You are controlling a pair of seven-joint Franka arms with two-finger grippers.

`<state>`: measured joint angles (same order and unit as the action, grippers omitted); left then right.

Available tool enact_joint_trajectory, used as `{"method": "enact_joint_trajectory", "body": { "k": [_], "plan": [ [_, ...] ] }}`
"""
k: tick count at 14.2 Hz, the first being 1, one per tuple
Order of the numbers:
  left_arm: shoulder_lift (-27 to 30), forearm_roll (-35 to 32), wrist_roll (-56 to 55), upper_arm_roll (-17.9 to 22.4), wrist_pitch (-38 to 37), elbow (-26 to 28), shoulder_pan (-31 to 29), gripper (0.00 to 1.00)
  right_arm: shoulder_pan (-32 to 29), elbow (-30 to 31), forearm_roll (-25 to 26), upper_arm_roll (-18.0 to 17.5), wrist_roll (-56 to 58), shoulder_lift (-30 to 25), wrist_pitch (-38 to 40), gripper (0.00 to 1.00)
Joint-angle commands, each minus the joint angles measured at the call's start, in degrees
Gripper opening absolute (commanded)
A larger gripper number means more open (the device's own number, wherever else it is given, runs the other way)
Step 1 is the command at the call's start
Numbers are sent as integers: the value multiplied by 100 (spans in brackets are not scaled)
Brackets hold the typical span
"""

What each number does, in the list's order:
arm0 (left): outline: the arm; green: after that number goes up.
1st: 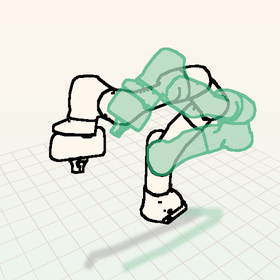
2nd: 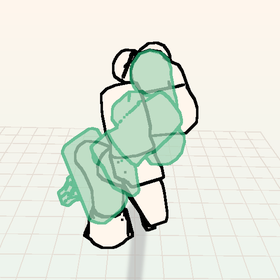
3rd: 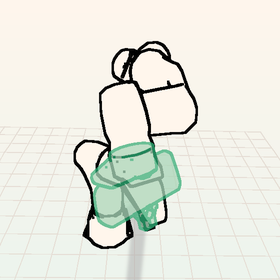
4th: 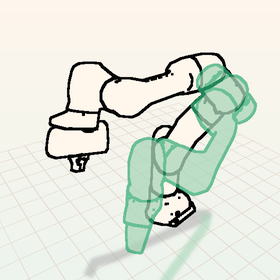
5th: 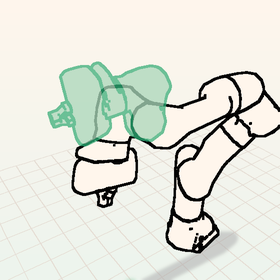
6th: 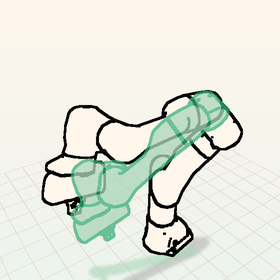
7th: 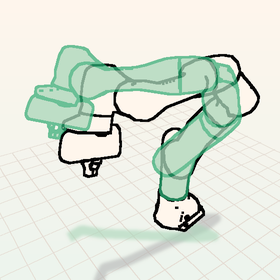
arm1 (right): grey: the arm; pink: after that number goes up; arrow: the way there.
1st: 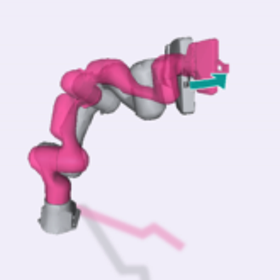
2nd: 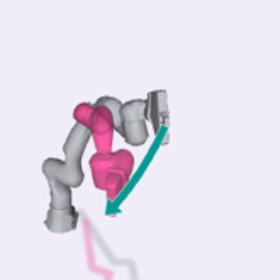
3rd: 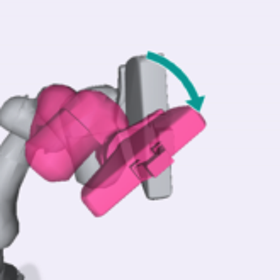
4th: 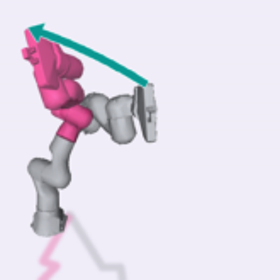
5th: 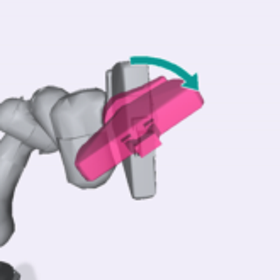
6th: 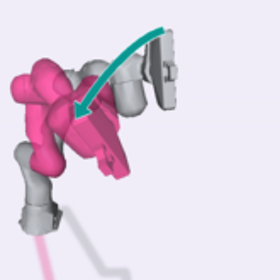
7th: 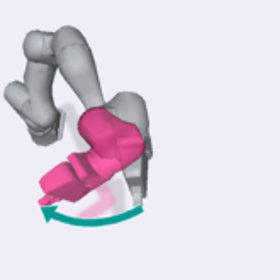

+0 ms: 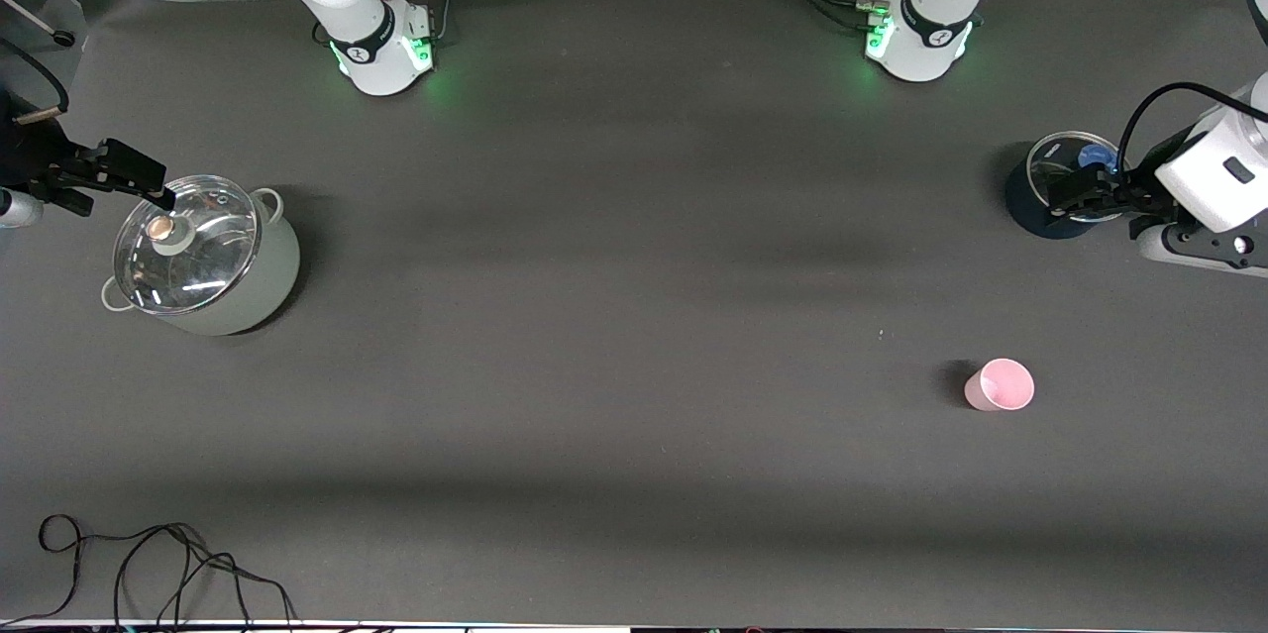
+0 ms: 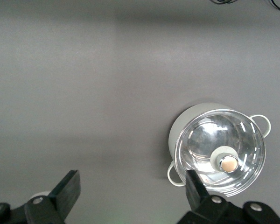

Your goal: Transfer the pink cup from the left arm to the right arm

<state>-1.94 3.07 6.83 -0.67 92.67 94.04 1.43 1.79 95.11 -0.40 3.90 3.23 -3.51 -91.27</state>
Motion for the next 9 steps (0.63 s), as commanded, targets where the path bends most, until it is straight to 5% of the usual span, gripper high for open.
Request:
{"method": "enact_joint_trajectory", "body": {
  "k": [1,9],
  "plan": [
    [195,-158,-103,76,-56,149,130,100,-47,43,-100,-48,-33,-115,13,100],
    [186,-158,-208,76,-56,158,121,100,-47,86,-48,-48,-16,-106,13,100]
  ]
}}
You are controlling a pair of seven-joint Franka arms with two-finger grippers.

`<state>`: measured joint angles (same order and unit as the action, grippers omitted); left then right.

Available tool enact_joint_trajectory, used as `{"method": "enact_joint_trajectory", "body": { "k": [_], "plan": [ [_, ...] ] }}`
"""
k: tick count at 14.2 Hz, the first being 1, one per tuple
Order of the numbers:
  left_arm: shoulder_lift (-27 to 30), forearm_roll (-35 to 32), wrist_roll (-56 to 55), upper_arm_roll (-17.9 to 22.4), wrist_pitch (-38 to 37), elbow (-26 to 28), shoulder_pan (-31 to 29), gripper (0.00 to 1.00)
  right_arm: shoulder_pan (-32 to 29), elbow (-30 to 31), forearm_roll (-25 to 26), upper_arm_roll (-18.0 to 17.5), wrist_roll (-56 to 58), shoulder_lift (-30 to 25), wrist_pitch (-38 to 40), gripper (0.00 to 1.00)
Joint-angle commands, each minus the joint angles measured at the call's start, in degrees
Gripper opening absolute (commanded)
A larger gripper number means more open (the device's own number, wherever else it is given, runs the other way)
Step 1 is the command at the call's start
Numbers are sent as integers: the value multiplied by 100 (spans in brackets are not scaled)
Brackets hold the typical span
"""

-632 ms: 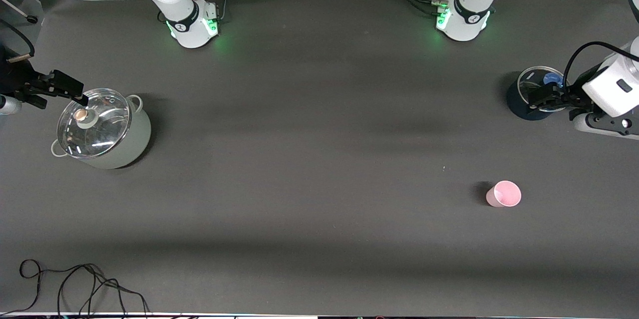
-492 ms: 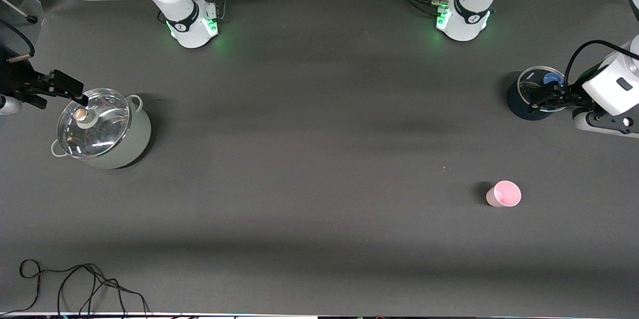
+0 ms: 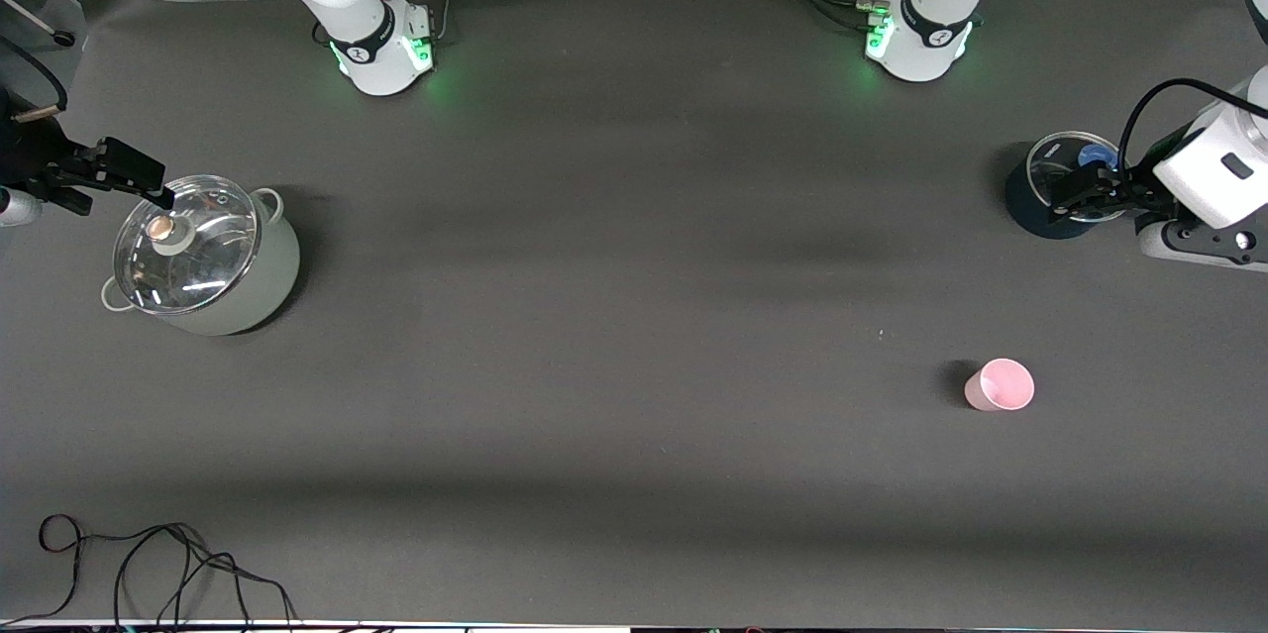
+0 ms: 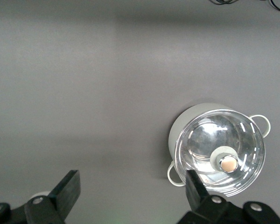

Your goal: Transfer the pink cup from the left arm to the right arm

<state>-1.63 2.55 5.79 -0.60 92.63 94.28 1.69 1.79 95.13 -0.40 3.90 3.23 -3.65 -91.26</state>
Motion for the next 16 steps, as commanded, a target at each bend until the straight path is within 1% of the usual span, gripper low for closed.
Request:
{"method": "enact_joint_trajectory", "body": {
  "k": [1,3,7,9,11,12,14,16],
  "plan": [
    [163,-149,-104,69,-52,126,94,100,-21,137,-48,-48,11,-83,21,100],
    [181,-395,-113,43,-52,125,103,100,-3,243,-48,-48,20,-100,12,100],
    [181,-395,-113,42,-52,125,103,100,-3,392,-13,-56,29,-74,-5,100],
    [172,-395,-95,42,-43,108,94,100,-3,489,258,-74,55,-100,-49,100],
    [154,-395,36,51,-17,82,51,100,24,480,304,-92,46,-100,-49,100],
    [93,-395,228,86,-8,-5,42,100,24,472,304,-92,29,-100,-49,100],
    [-126,-395,947,95,80,-268,-98,100,24,437,295,-92,-24,-100,-49,100],
    [-486,-387,1833,86,10,-751,-370,100,24,436,269,-92,-33,-100,-41,100]
  ]
}}
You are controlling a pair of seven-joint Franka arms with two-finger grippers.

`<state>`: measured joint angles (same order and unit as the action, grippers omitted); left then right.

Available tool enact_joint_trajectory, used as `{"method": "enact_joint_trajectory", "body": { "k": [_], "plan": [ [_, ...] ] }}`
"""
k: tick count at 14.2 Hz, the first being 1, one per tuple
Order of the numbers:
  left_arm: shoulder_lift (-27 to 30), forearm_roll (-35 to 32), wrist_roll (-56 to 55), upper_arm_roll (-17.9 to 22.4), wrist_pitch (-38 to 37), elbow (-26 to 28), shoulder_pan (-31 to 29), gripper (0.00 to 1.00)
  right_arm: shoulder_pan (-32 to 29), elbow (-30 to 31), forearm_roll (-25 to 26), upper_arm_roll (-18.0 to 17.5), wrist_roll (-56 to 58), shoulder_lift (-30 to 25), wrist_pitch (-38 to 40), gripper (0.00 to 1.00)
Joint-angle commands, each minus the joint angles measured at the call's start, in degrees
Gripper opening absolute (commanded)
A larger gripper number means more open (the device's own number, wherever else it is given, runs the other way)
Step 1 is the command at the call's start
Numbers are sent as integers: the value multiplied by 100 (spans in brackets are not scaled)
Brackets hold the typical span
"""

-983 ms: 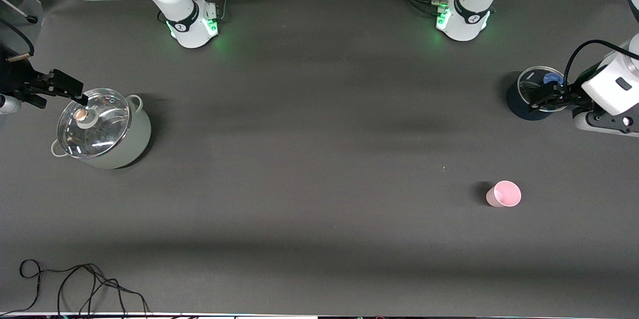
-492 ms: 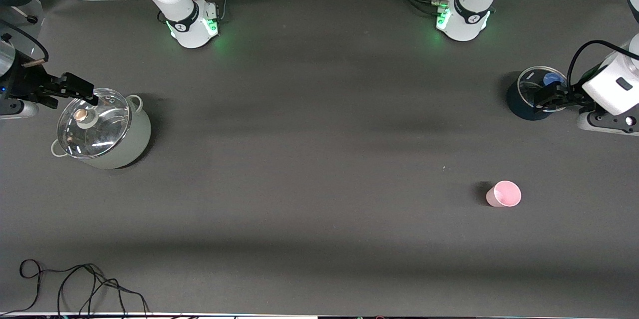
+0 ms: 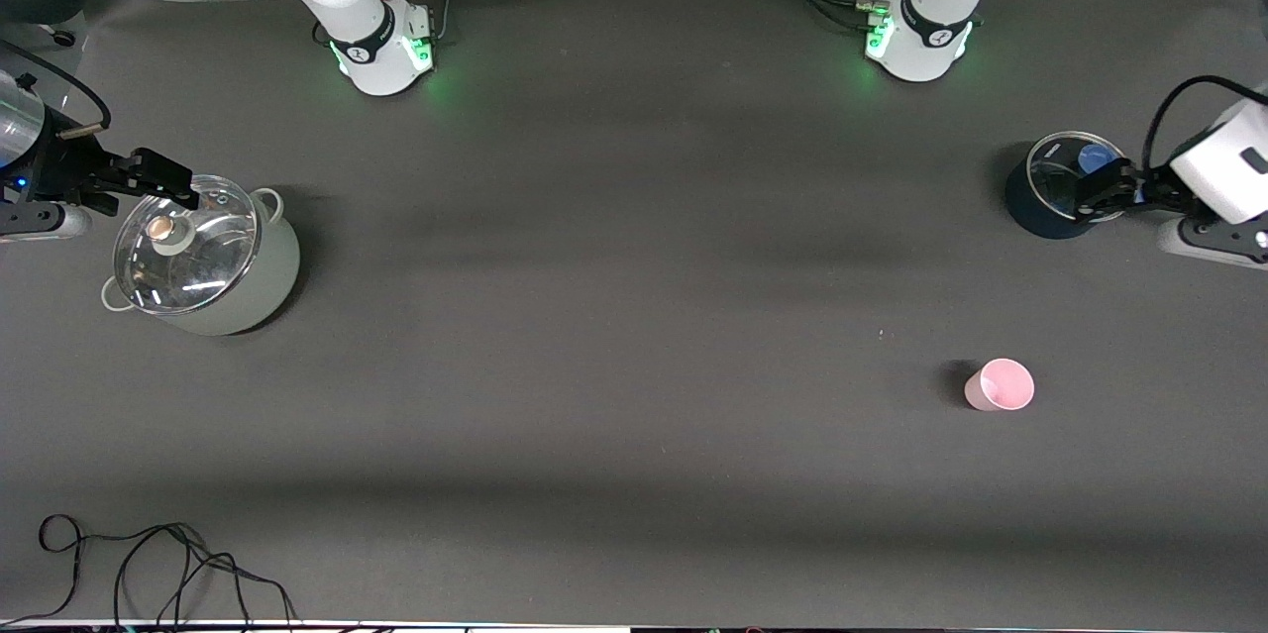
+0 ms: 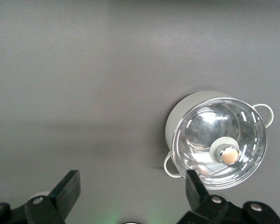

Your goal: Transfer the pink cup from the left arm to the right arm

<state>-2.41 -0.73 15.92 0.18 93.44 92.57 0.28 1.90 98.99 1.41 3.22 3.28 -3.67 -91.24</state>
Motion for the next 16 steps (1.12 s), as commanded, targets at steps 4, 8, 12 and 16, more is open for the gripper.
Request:
{"method": "enact_joint_trajectory", "body": {
  "k": [4,8,12,16],
  "plan": [
    [-1067,440,2920,-1,148,-1204,-844,100,12,41,61,-23,-38,-90,-52,100],
    [-1840,1635,4951,-1,297,-1400,-1748,100,91,41,61,-14,-29,-73,-52,100],
    [-2614,2990,6947,-1,544,-1356,-2392,100,179,32,70,12,-29,-55,-52,100],
    [-3326,3806,8519,-10,561,-1268,-2795,100,136,6,70,12,6,-37,-43,100]
  ]
}}
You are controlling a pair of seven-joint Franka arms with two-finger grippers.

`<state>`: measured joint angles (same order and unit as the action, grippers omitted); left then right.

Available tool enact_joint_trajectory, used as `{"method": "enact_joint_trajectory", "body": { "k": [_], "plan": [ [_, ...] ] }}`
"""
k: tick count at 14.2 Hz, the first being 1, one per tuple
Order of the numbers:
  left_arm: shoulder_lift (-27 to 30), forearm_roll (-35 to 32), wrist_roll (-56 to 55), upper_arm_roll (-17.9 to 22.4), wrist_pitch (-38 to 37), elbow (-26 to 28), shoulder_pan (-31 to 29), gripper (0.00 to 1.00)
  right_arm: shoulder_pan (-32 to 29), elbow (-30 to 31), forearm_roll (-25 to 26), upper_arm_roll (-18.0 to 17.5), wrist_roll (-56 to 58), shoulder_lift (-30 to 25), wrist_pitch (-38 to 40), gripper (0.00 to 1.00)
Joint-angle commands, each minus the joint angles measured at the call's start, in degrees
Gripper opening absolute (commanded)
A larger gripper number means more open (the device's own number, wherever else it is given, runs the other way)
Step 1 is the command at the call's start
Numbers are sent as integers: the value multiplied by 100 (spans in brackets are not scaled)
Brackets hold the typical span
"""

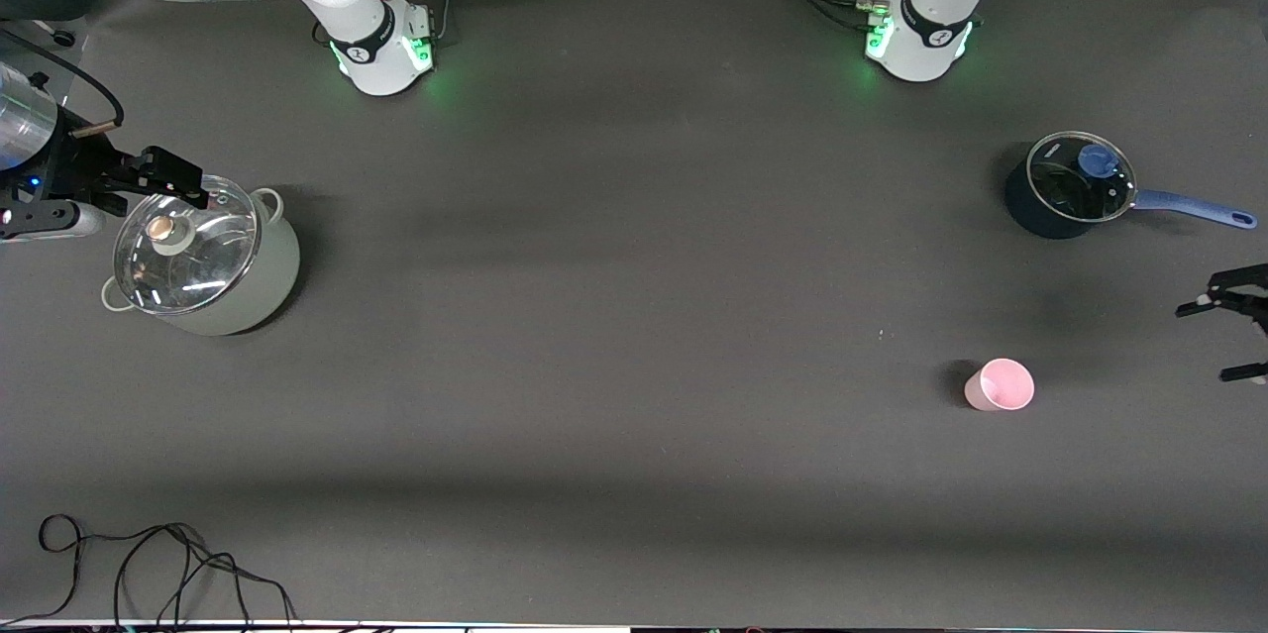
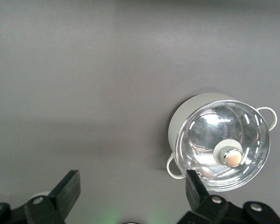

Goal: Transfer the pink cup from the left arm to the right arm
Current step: 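Move the left gripper down toward the pink cup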

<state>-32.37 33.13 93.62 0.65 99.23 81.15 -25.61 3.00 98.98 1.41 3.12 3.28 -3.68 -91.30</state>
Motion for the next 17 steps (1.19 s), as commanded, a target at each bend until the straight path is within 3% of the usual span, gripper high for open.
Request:
{"method": "enact_joint_trajectory", "body": {
  "k": [1,5,8,13,17],
  "plan": [
    [-506,700,1242,-56,105,-22,-304,100,25,8,70,22,24,-37,-37,100],
    [-955,2141,3306,-56,702,865,-393,100,-37,8,61,14,24,-46,-28,100],
    [-1315,2995,4495,-56,721,1121,-401,100,-115,8,61,-4,41,-46,-19,100],
    [-1764,3962,5674,-82,730,1324,-287,100,-125,-106,52,13,42,86,25,100],
    [-1879,4253,5729,-170,835,1464,-68,100,-107,-142,52,31,50,174,42,100]
  ]
}}
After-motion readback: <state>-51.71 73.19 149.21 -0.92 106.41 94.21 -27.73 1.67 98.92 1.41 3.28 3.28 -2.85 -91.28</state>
